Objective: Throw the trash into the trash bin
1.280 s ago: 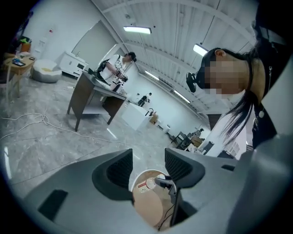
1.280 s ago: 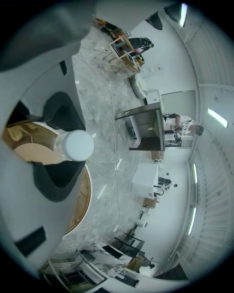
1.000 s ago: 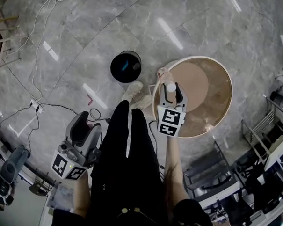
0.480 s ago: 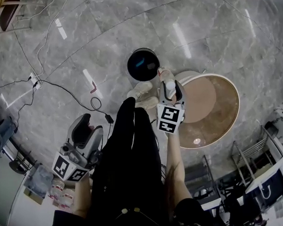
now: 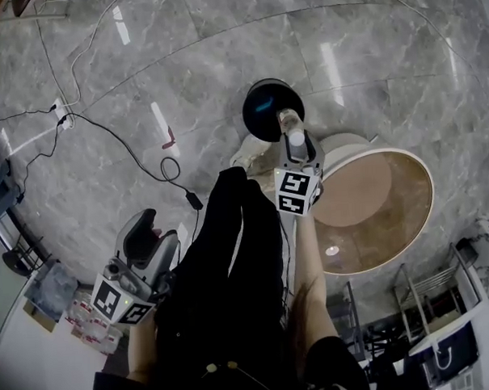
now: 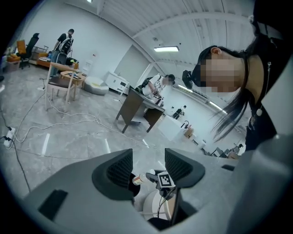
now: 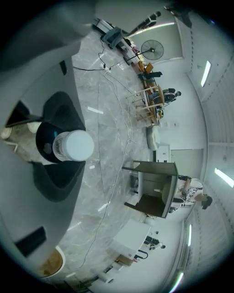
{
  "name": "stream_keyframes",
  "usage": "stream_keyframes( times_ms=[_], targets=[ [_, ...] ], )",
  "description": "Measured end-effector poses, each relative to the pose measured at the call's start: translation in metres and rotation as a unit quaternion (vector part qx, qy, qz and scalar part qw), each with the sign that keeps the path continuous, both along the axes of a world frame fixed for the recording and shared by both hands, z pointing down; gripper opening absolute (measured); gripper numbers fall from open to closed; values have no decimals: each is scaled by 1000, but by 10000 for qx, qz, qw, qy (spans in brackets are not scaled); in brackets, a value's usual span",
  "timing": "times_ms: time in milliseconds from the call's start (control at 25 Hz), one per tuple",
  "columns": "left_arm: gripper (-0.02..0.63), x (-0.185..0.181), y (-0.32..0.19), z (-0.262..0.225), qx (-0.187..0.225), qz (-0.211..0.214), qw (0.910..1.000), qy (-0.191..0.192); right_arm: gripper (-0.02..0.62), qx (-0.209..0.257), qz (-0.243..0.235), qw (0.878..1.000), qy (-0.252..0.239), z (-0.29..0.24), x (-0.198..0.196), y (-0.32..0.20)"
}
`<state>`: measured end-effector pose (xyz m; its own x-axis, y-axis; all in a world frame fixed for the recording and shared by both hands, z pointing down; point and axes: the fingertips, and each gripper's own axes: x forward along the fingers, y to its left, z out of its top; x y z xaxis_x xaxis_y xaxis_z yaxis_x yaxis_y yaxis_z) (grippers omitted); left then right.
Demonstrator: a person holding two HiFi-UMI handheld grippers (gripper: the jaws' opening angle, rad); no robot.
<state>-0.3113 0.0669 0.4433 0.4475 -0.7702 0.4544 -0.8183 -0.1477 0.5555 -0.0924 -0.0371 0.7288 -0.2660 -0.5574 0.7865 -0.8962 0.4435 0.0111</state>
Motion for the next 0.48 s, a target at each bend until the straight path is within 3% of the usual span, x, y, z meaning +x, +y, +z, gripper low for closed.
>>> stream_keyframes(
  times_ms=[480],
  targets=[
    [221,-26,18,64,-251,-329,9991,-99,204,-204,-680,9975,-20,125,-51,-17]
  ],
)
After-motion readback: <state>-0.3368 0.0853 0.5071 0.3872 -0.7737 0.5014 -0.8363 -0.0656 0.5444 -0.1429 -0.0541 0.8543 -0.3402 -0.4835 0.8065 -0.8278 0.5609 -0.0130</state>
